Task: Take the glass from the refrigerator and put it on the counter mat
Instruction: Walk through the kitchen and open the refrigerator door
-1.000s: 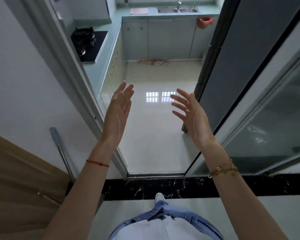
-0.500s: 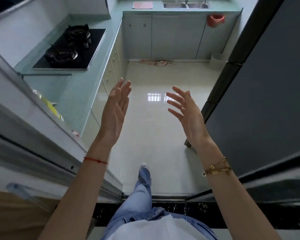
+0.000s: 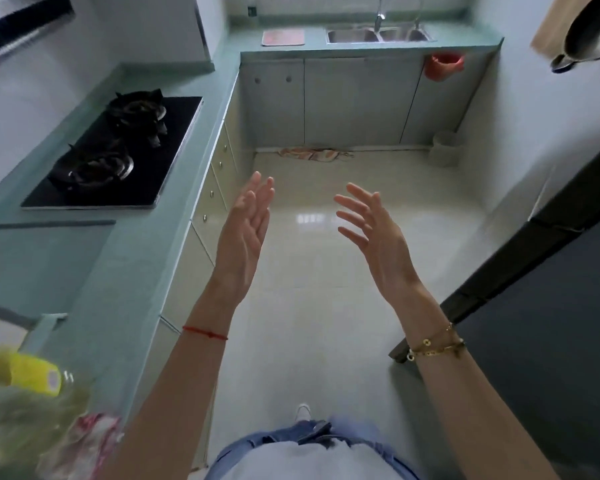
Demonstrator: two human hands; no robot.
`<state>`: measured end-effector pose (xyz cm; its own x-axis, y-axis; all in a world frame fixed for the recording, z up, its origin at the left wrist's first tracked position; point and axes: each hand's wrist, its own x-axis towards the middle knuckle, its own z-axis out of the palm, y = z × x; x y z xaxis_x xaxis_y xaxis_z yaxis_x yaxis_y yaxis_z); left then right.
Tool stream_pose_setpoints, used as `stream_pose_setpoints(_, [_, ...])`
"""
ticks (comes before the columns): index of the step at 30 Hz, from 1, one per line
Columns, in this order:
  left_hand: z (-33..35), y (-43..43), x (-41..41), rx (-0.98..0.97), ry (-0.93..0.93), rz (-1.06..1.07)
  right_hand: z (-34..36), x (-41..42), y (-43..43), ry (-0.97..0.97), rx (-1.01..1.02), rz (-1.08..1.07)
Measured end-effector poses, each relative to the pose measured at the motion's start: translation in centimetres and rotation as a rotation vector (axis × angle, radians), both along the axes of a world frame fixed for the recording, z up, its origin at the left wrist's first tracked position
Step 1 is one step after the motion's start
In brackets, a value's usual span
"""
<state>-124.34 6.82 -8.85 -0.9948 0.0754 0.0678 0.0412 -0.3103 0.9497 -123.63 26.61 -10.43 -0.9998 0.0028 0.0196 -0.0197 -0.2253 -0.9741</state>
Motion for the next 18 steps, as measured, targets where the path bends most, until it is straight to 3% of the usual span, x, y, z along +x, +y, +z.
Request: stream_pose_setpoints(18, [-1.6,4.6,-31.9,-0.016,-0.051,-0.042,-2.6,-30.1,5.3,-0.053,-0.005,-0.071])
